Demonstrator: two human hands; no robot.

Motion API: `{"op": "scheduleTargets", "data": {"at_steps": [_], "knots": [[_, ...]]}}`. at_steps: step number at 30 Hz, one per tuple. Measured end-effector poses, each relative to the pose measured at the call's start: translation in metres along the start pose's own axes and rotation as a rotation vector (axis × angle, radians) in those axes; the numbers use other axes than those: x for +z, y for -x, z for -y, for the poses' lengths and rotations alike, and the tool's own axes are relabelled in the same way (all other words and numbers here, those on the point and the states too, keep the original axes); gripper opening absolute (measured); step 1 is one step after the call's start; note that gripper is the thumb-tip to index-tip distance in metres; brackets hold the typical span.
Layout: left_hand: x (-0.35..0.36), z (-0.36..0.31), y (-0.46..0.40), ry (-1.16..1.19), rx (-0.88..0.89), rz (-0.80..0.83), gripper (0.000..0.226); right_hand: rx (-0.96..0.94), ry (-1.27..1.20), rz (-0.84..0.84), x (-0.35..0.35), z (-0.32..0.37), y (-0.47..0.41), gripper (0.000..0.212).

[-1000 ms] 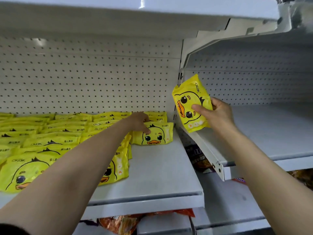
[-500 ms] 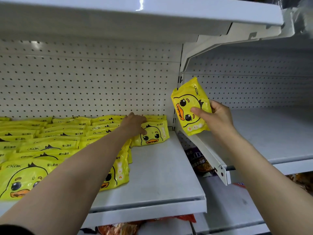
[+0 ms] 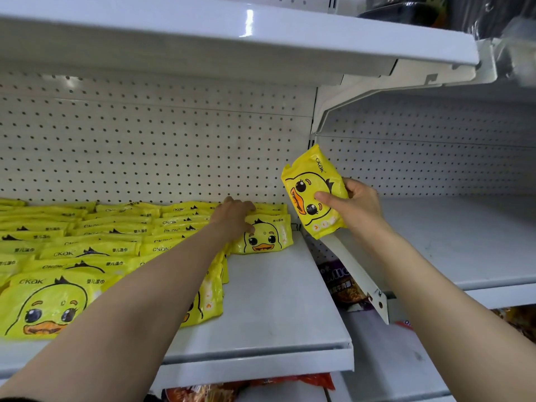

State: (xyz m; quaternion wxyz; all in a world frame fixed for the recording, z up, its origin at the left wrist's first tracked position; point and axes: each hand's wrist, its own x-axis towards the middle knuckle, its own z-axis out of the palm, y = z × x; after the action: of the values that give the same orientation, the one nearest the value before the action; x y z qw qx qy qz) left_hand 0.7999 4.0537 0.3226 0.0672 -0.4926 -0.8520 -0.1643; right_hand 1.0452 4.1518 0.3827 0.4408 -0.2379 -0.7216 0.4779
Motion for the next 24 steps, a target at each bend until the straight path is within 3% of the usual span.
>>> {"op": "scheduleTargets", "data": {"at_steps": [6,10,13,18,24], "knots": [[-0.031,0.015,0.027,0.5,-0.005,-0.126,0.048,-0.044,0.299,0.207,0.015,0.004,-0.028,0.036],[-0.051,0.014,0.046,0.559,0.014,-0.249,0.044,-0.083,0.685,0.505,0.036,0.003,-0.044,0.051],[-0.051,0.012,0.051,0.526,0.067,-0.188,0.049,-0.133,0.95,0.645,0.058,-0.009,-0.05,0.061],[-0.034,0.012,0.052,0.317,0.082,0.067,0.067,-0.073,0.889,0.703,0.08,-0.034,-0.05,0.064],[-0.019,0.014,0.048,0.172,-0.025,0.095,0.064,-0.073,0.748,0.663,0.093,-0.05,-0.034,0.056]]}}
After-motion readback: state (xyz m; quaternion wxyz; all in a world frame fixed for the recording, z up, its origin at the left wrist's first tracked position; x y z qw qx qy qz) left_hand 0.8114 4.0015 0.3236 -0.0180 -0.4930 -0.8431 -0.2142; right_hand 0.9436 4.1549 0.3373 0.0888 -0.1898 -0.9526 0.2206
